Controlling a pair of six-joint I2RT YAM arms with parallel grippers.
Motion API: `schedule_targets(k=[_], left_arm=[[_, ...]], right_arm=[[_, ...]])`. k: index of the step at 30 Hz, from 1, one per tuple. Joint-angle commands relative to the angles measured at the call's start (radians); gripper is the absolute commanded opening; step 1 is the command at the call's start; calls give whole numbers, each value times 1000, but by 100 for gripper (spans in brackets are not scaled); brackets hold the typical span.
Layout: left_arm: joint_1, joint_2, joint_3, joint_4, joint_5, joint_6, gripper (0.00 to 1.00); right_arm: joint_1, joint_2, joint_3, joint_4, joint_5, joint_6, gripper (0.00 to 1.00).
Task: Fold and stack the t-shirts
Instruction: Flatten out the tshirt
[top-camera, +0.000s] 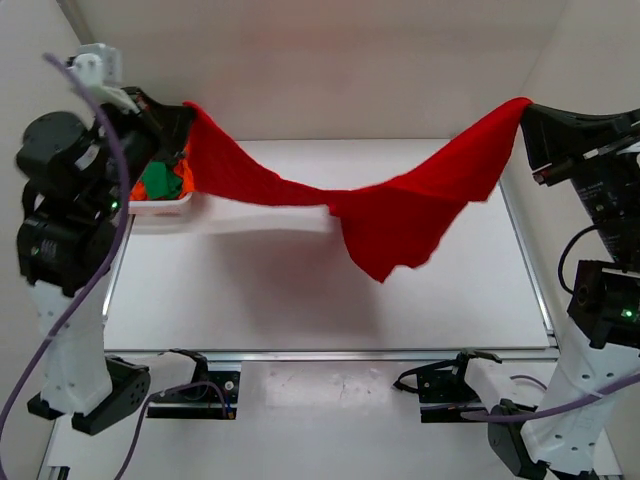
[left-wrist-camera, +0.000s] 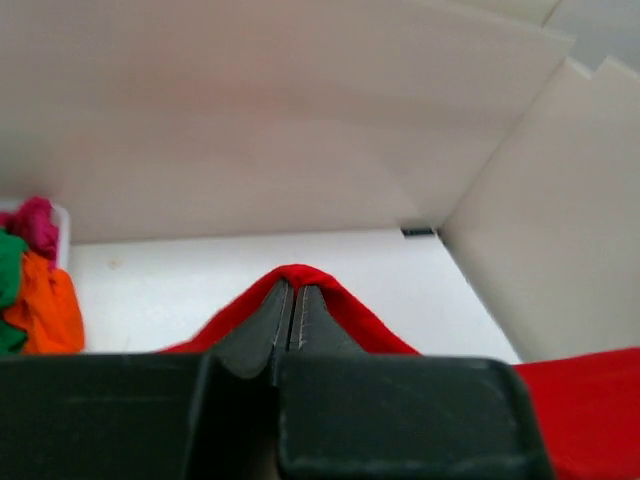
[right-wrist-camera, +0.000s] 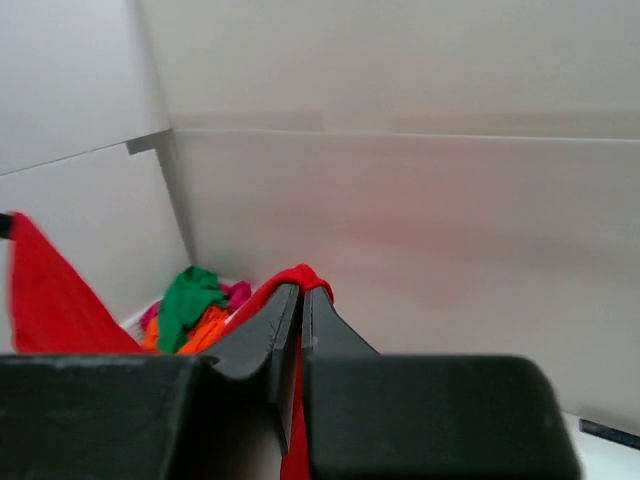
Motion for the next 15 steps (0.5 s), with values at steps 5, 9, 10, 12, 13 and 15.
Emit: schedule_targets(k=[5,9,10,12,13,15], left_arm=[[141,320,-133,-6,251,-36,0],[200,624,170,-46,266,-14,0],[210,663,239,-34,278,-31,0],[263,682,284,46,290,-66,0],[285,676,292,95,298,-89,0],[305,645,283,164,286,-96,0]], right_arm=[[-42,290,-23,-45,-156,137,1],[10,554,195,-114,-60,45,0],[51,652,368,-213,64,-58,0],[117,761,609,-288,241,-253,0],[139,778,614,-279,315,-275,0],[133,748,486,-154,331,-311,0]])
